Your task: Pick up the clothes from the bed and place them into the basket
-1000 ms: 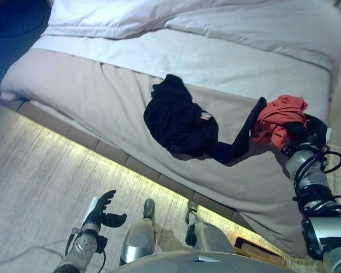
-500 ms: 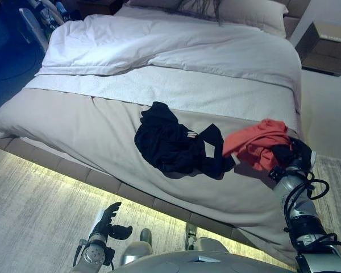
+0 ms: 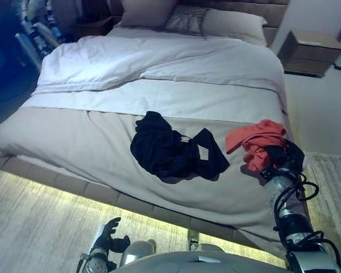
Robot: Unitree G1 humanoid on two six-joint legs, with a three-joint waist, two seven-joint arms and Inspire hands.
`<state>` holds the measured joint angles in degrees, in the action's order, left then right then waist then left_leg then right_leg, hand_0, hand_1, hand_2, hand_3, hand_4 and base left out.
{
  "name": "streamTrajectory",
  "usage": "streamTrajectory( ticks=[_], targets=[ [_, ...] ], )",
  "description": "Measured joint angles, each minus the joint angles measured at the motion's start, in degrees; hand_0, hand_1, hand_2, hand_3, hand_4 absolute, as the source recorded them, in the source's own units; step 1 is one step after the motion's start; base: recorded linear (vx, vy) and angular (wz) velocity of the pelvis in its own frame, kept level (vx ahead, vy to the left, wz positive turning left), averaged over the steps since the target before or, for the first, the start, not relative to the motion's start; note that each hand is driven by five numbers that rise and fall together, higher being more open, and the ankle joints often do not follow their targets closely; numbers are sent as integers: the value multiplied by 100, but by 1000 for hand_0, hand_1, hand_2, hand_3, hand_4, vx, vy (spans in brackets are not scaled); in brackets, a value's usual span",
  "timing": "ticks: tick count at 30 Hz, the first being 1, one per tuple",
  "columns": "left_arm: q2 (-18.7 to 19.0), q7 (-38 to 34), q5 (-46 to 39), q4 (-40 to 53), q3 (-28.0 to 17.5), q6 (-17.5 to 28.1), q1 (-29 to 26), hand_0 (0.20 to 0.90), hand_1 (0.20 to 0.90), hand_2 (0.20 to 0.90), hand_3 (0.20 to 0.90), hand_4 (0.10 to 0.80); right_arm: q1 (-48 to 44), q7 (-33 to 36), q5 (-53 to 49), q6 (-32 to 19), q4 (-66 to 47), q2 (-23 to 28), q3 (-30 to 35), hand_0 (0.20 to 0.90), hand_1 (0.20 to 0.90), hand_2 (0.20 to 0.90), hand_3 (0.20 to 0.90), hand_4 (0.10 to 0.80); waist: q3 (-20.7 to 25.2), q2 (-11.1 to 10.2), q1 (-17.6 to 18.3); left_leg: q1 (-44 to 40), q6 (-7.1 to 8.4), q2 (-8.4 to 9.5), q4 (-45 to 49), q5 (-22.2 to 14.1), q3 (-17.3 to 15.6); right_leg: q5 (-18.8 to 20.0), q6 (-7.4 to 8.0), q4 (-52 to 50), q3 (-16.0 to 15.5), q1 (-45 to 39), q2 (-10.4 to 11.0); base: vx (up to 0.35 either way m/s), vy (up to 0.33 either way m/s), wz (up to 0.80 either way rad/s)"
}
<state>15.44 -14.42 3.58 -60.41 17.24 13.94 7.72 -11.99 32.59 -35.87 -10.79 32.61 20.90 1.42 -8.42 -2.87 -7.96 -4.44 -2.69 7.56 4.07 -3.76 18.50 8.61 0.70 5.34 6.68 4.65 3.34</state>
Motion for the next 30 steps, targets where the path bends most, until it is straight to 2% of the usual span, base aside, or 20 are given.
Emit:
streamTrajectory(
  ticks=[2, 3, 4, 6, 9, 11, 12, 13, 14, 15, 16, 18, 19, 22, 23, 24, 25, 26, 27, 30],
  targets=[
    [1, 7, 1, -5, 8, -1, -79, 900, 900, 900, 900, 800, 33, 130, -19, -37, 8, -93, 12, 300, 300, 300, 200, 100, -2, 79, 30, 17, -5, -45, -81, 98, -187, -150, 209, 19, 15, 90, -27, -84, 221, -84],
    [-37, 40, 14, 5, 5, 2, -99, 900, 900, 900, 900, 800, 97, 259, -18, -53, 8, -197, 55, 300, 300, 300, 200, 100, 5, 311, 38, 83, -179, -296, -149, 145, -448, -181, 331, -309, -235, 227, -126, -62, 161, -61],
    [-31, 54, 20, 55, 61, 5, -186, 900, 900, 900, 900, 800, 136, 368, -17, -64, 7, -281, 71, 300, 300, 300, 200, 100, 7, 370, 166, 71, -266, -418, -255, 239, -575, -185, 308, -717, -426, 408, -148, -98, 231, -57],
    [66, 149, 38, 60, 219, 22, -271, 900, 900, 900, 900, 800, 326, 489, -14, -176, 2, -423, 122, 300, 300, 300, 200, 100, 12, 417, 392, 0, -325, -454, -575, 477, -703, -346, 526, -1458, -531, 466, 244, -125, 231, -47],
    [235, 256, 32, -145, 307, 9, -475, 900, 900, 900, 900, 800, 763, 423, -10, -280, -271, -476, 258, 300, 300, 300, 200, 100, 6, 78, 532, -6, -273, -54, -650, 522, -983, -489, 791, -963, -399, 65, 888, -127, 206, -53],
    [220, 312, 41, -275, 307, -19, -530, 900, 900, 900, 900, 800, 827, 329, -19, -279, -274, -439, 413, 300, 300, 300, 200, 100, -93, 191, 667, 5, -226, -37, -671, 541, -1219, 52, 909, -856, -508, 176, 807, -197, 180, -79],
    [211, 333, 43, -231, 307, -10, -463, 900, 900, 900, 900, 800, 826, 320, -44, -278, -264, -424, 460, 300, 300, 300, 200, 100, -133, 299, 612, 18, -257, -239, -663, 558, -1474, 514, 982, -741, -776, 314, 674, -269, 154, -111],
    [236, 350, 47, -208, 306, 0, -451, 900, 900, 900, 900, 800, 830, 318, -85, -278, -258, -421, 460, 300, 300, 300, 200, 100, -138, 319, 627, 9, -273, -275, -637, 543, -1654, 777, 1097, -527, -909, 287, 650, -326, 147, -135],
    [252, 355, 47, -226, 298, -8, -431, 900, 900, 900, 900, 800, 818, 316, -102, -294, -157, -408, 472, 300, 300, 300, 200, 100, -145, 305, 616, 5, -343, -363, -662, 564, -2008, 852, 1234, -210, -1338, 196, 574, -293, 113, -97],
    [243, 355, 46, -229, 279, -9, -402, 900, 900, 900, 900, 800, 805, 323, -116, -297, -97, -394, 472, 300, 300, 300, 200, 100, -150, 329, 562, -19, -336, -441, -727, 572, -2082, 705, 1139, -390, -1529, 263, 561, -283, 75, -111],
    [217, 348, 33, -225, 266, -9, -461, 900, 900, 900, 900, 800, 764, 322, -127, -310, 153, -374, 446, 300, 300, 300, 200, 100, -98, 521, 442, 4, -244, -810, -859, 704, -2381, 12, 414, -1492, -2159, 541, 356, -247, 43, -106],
    [249, 347, 14, -224, 300, -8, -527, 900, 900, 900, 900, 800, 761, 317, -136, -309, 312, -392, 380, 300, 300, 300, 200, 100, -80, 665, 172, 21, -226, -1196, -844, 715, -2684, -445, 428, -2404, -2674, 544, 337, -233, -3, -115],
    [317, 342, -93, -223, 325, -20, -551, 900, 900, 900, 900, 800, 752, 302, -130, -308, 335, -446, 254, 300, 300, 300, 200, 100, -42, 618, -11, 14, -245, -1355, -834, 701, -2965, -817, 410, -2845, -3094, 308, 618, -182, -67, -98],
    [399, 313, -251, -220, 322, -45, -465, 900, 900, 900, 900, 800, 594, 249, -112, -309, 342, -569, -20, 300, 300, 300, 200, 100, 89, 388, -336, 14, -112, -1431, -826, 702, -3448, -1202, 388, -2754, -3644, -157, 1162, -160, -147, -121],
    [464, 304, -254, -247, 321, -52, -440, 900, 900, 900, 900, 800, 507, 237, -103, -309, 395, -709, -105, 300, 300, 300, 200, 100, 150, 189, -433, 42, 2, -1320, -736, 717, -3545, -1225, 303, -2200, -3679, -355, 1177, -223, -229, -109],
    [410, 288, -256, -255, 314, -94, -450, 900, 900, 900, 900, 800, 440, 243, -99, -309, 482, -724, -250, 300, 300, 300, 200, 100, 162, 188, -455, 103, 20, -1403, -545, 750, -3447, -1286, 152, -1720, -3682, -532, 962, -175, -285, -87],
    [349, 283, -257, -227, 312, -98, -387, 900, 900, 900, 900, 800, 422, 281, -92, -309, 563, -734, -395, 300, 300, 300, 200, 100, 185, 154, -505, 293, 204, -1433, -389, 550, -3205, -1170, -10, -1270, -3489, -662, 811, -153, -238, -98],
    [250, 276, -254, -165, 311, -82, -362, 900, 900, 900, 900, 800, 419, 373, -93, -308, 593, -741, -508, 300, 300, 300, 200, 100, 236, 156, -623, 215, 410, -1200, -974, 519, -2886, -894, -29, -787, -3231, -687, 643, -162, -226, -106],
    [207, 282, -250, -136, 310, -77, -362, 900, 900, 900, 900, 800, 388, 424, -98, -298, 612, -709, -597, 300, 300, 300, 200, 100, 240, 188, -646, 303, 411, -1083, -967, 614, -2888, -739, 5, -509, -3084, -693, 481, -129, -158, -103],
    [292, 268, -243, -116, 168, -55, -323, 900, 900, 900, 900, 800, 372, 458, -101, -266, 880, -768, -807, 300, 300, 300, 200, 100, 259, 47, -691, 256, 495, -1172, -930, 891, -2939, -591, 85, -14, -2820, -810, 145, -63, -115, -79]
  ],
)
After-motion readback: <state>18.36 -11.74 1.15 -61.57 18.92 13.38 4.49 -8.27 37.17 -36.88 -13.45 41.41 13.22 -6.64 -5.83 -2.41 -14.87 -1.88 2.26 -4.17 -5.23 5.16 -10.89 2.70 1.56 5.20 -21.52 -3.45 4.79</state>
